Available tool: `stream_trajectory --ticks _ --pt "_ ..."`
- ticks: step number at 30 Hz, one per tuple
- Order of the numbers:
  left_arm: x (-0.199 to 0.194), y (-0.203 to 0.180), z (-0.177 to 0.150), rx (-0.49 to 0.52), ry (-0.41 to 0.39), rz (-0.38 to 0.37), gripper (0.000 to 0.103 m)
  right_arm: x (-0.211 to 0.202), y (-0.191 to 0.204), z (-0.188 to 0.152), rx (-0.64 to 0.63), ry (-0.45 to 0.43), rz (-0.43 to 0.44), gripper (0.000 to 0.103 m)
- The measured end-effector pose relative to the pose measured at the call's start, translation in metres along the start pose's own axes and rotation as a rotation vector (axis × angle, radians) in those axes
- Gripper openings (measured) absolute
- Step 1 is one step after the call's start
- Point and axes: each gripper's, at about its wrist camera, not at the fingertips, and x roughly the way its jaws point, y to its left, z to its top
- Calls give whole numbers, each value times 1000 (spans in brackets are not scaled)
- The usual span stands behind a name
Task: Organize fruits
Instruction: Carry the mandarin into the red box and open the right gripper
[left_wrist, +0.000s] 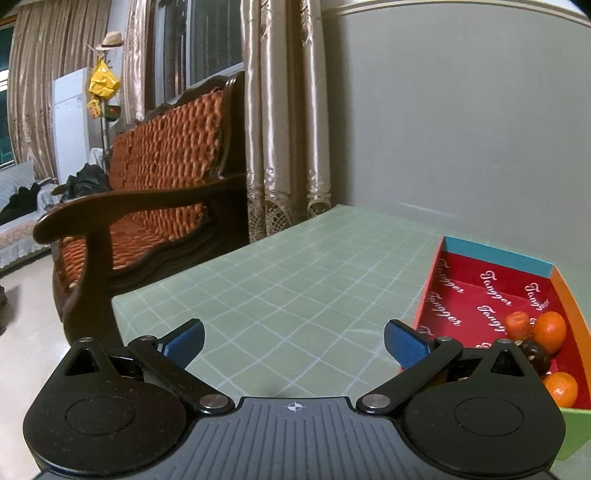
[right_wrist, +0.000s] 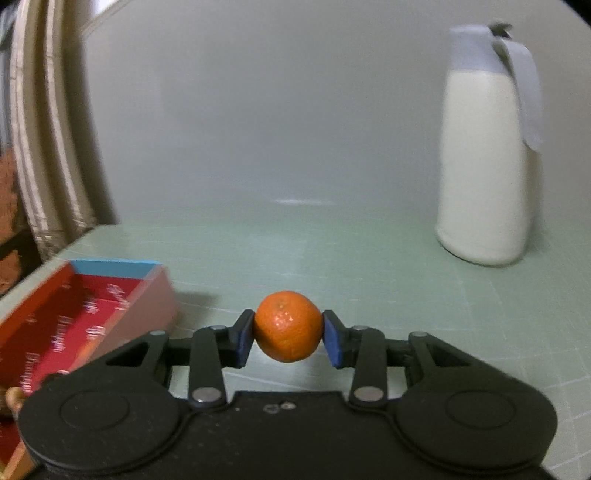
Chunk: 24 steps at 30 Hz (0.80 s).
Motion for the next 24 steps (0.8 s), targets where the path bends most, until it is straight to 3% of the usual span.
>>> stream_trajectory --ticks 13,24 --pt "3 35 -4 -49 24 40 103 -19 77 6 -109 -61 214 38" --pt "8 58 -5 -76 44 53 103 -22 137 -10 -248 -5 345 38"
